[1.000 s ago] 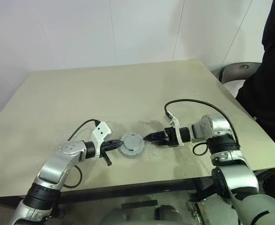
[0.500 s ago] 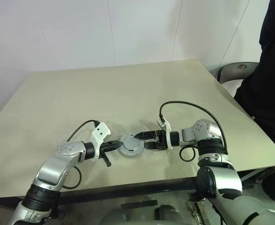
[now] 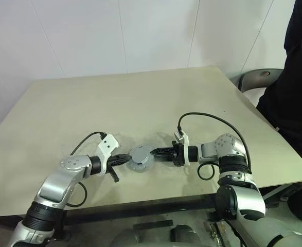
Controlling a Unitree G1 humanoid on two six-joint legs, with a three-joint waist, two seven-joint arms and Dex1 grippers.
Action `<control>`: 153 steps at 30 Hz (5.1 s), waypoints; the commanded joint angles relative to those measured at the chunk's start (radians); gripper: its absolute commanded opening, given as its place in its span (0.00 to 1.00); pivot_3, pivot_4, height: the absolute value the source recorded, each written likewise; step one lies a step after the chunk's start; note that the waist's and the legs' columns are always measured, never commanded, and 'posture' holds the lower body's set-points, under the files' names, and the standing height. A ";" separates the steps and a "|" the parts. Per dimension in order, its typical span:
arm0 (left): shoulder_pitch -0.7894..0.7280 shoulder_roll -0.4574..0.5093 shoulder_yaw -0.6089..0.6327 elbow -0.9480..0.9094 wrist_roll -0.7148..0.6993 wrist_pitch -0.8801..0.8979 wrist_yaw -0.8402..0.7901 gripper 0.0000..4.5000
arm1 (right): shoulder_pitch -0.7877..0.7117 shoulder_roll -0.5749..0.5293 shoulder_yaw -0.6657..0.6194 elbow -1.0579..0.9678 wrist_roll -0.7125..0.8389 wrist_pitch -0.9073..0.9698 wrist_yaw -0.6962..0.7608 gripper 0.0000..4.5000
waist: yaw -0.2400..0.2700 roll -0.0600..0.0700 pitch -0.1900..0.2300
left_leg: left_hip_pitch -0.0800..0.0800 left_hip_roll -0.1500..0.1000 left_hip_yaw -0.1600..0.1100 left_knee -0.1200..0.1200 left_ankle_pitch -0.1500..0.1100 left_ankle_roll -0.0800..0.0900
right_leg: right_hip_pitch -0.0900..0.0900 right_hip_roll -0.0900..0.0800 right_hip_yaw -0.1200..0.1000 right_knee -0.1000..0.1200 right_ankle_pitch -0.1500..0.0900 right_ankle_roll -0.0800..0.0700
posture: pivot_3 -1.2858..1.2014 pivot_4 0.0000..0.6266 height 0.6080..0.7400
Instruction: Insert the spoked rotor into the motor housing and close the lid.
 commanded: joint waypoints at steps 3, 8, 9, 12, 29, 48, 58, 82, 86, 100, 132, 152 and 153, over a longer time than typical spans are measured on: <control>-0.023 -0.080 0.085 -0.001 -0.070 0.041 0.060 0.00 | -0.024 0.036 -0.009 -0.046 0.081 0.007 -0.004 0.29 | -0.005 0.000 0.000 | 0.000 0.000 0.000 0.002 0.000 0.000 | -0.001 0.000 0.000 0.003 0.000 0.000 | 0.52 0.00 1.00; -0.034 -0.176 0.341 -0.029 -0.213 0.134 0.216 0.00 | -0.048 0.039 -0.048 -0.054 0.097 0.007 -0.020 0.29 | -0.026 -0.002 0.002 | -0.005 0.000 -0.001 0.009 0.000 0.000 | -0.004 0.000 0.000 0.006 0.001 0.000 | 0.52 0.00 1.00; -0.031 -0.173 0.380 -0.031 -0.228 0.168 0.249 0.00 | -0.053 0.038 -0.053 -0.056 0.102 0.007 -0.023 0.29 | -0.029 -0.002 0.002 | -0.005 0.000 0.000 0.009 0.000 0.000 | -0.004 0.001 0.000 0.006 0.001 0.000 | 0.52 0.00 1.00; -0.027 -0.169 0.511 -0.017 -0.343 0.285 0.298 0.00 | -0.065 0.034 -0.065 -0.057 0.116 0.006 -0.028 0.29 | -0.029 -0.002 0.002 | -0.005 0.000 0.000 0.009 0.000 0.000 | -0.004 0.001 0.001 0.007 0.001 0.000 | 0.52 0.00 1.00; 0.167 -0.301 0.771 -0.026 -1.105 0.595 0.429 0.55 | -0.164 -0.016 -0.084 -0.043 0.154 0.005 -0.022 0.29 | -0.031 -0.003 0.002 | -0.005 0.000 0.001 0.010 0.000 0.000 | -0.004 0.001 0.001 0.006 0.001 0.000 | 0.52 0.00 1.00; 0.224 -0.283 0.592 0.070 -1.468 0.436 0.670 1.00 | -0.214 -0.004 -0.063 -0.074 0.272 0.007 -0.043 0.29 | -0.026 -0.003 0.002 | -0.005 0.000 0.001 0.010 0.000 0.000 | -0.004 0.001 0.002 0.006 0.002 0.000 | 0.52 0.00 1.00; 0.226 -0.244 0.557 0.043 -1.559 0.366 0.643 1.00 | -0.183 0.014 0.002 -0.104 0.388 0.007 -0.096 0.29 | -0.025 -0.003 0.002 | -0.005 0.000 0.001 0.010 0.000 0.000 | -0.004 0.001 0.002 0.006 0.002 -0.001 | 0.52 0.00 1.00; 0.239 -0.197 0.466 0.042 -1.577 0.323 0.581 0.51 | -0.150 0.019 0.067 -0.105 0.582 0.007 -0.228 0.29 | -0.025 -0.003 0.002 | -0.005 0.000 0.002 0.010 0.000 0.000 | -0.004 0.001 0.002 0.006 0.002 -0.001 | 0.52 0.00 1.00; 0.240 -0.189 0.461 0.041 -1.581 0.318 0.580 0.51 | -0.149 0.025 0.055 -0.100 0.585 0.007 -0.247 0.29 | -0.025 -0.003 0.002 | -0.005 0.000 0.002 0.010 0.000 0.000 | -0.004 0.001 0.002 0.006 0.002 -0.001 | 0.52 0.00 1.00; 0.251 -0.173 0.448 0.019 -1.591 0.288 0.589 0.51 | -0.140 0.091 -0.036 -0.101 0.530 -0.042 -0.321 0.60 | -0.025 -0.003 0.002 | -0.005 0.000 0.002 0.010 0.000 0.000 | -0.004 0.001 0.003 0.006 0.002 -0.001 | 0.52 0.00 1.00; -0.062 -0.371 0.739 0.246 -1.304 -0.373 1.229 0.51 | 0.021 -0.393 0.763 -0.559 -0.157 -1.016 0.440 1.00 | 0.003 -0.023 0.002 | -0.007 0.000 0.004 0.012 0.003 -0.005 | -0.004 0.001 0.003 0.001 0.003 0.002 | 0.52 0.00 1.00; 0.064 -0.493 0.673 -0.054 -1.066 -0.332 1.773 0.99 | 0.043 -0.366 0.742 -0.466 -0.285 -1.154 0.470 1.00 | 0.003 -0.025 0.001 | -0.004 0.000 0.005 0.012 0.003 -0.005 | -0.001 0.001 0.004 0.002 0.003 0.001 | 0.52 0.00 1.00; 0.084 -0.484 0.647 -0.085 -1.058 -0.298 1.805 0.99 | 0.043 -0.365 0.742 -0.459 -0.289 -1.157 0.469 1.00 | 0.004 -0.025 0.001 | -0.004 0.000 0.005 0.012 0.003 -0.005 | -0.001 0.001 0.004 0.002 0.003 0.001 | 0.52 0.00 1.00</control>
